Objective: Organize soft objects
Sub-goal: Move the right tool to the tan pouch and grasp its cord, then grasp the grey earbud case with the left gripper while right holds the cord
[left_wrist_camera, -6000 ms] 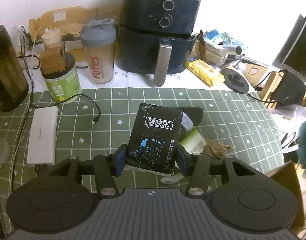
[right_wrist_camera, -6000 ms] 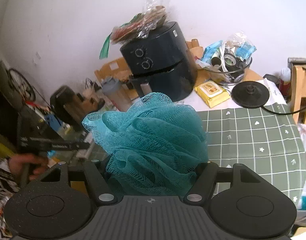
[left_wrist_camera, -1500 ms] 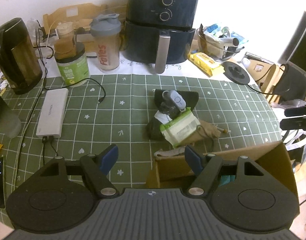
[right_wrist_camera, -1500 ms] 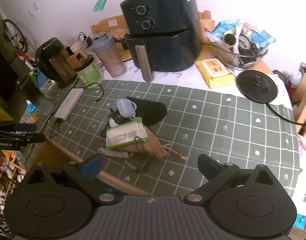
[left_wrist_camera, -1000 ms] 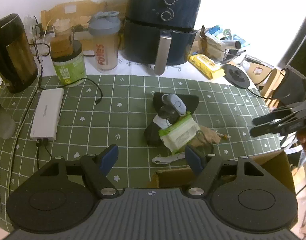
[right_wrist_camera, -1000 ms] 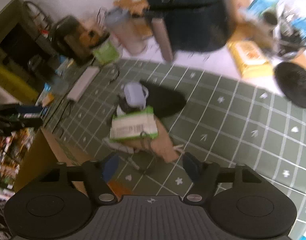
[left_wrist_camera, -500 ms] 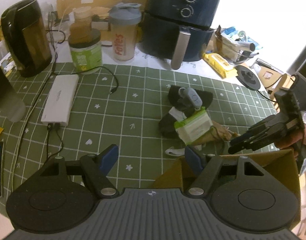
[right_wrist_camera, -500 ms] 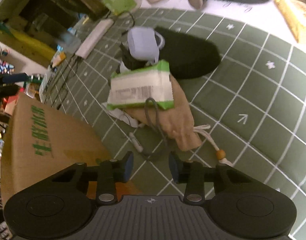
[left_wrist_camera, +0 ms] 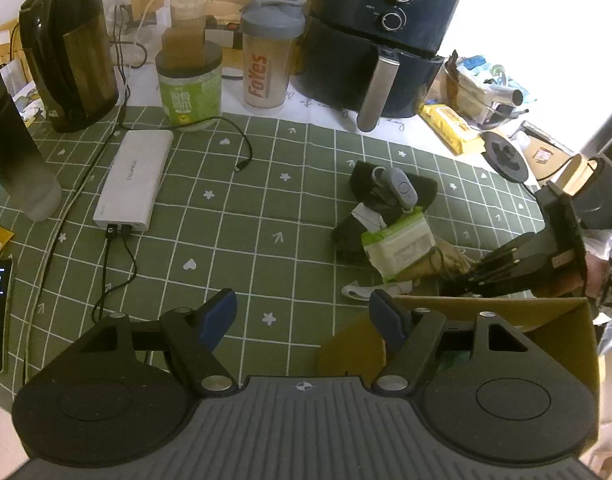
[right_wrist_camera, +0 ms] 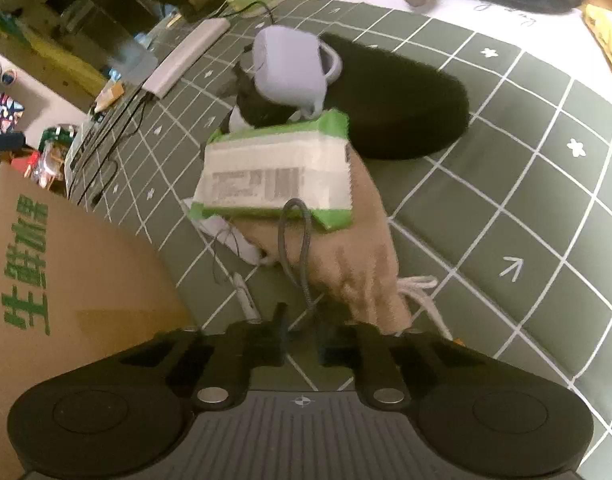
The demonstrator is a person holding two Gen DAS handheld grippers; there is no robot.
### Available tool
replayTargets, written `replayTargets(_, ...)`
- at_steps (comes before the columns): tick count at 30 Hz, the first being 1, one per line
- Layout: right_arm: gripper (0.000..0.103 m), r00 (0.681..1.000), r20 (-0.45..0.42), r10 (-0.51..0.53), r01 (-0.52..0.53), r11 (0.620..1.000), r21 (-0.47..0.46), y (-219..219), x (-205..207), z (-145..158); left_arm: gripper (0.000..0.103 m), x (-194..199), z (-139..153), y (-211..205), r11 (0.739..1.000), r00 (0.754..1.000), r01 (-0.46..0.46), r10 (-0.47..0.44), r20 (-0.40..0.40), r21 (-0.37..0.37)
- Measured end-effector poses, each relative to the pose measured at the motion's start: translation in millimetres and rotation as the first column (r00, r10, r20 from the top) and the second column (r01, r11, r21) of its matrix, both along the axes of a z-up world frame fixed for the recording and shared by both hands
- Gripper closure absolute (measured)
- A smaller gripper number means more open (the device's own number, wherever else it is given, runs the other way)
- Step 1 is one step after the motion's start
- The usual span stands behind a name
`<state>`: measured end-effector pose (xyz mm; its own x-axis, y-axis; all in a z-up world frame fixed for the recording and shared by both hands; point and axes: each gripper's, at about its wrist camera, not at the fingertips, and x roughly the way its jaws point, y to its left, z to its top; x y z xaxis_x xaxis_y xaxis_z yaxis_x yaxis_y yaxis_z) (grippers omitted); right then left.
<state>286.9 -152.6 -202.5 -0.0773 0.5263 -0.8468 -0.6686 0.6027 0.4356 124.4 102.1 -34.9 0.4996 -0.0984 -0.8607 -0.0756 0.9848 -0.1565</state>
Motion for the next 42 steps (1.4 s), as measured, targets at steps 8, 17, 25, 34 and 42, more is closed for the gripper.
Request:
replayTargets(8,0.098,0.999,0.040,-0.028,0.027,0.999,0.021,-10.6,-6.3,15.3,0.030,6.8,3.8,-4.8,0.999,0.999,0.036,-0.036,0.019,-0.018)
replayTargets(17,0.098,0.976,0.152,-0.156,0.149,0.987,0.056,-35.2,-20.7,69.7,0.030,25.2,8.9,-12.6,0.992,0.991,0.125,-0.124,0.058,-0.016)
replayTargets(25,0.098,0.918,0.251,-0.306,0.293,0.952,0.088,-56.3,-39.9,113.7,0.030,53.8,10.1,-25.9,0.973,0.968,0.229,-0.231,0.101,0.024)
replayTargets(34,0.098,0.854,0.319,-0.411,0.409,0.909,0.077,-77.2,-56.0,140.2,0.030,87.9,15.1,-53.7,0.923,0.911,0.380,-0.385,0.148,0.065)
replayTargets(42,0.098,0.816,0.338,-0.469,0.462,0.880,0.107,-85.1,-74.7,157.4,0.030,107.7,-7.2,-75.6,0.874,0.868,0.466,-0.482,0.119,0.140)
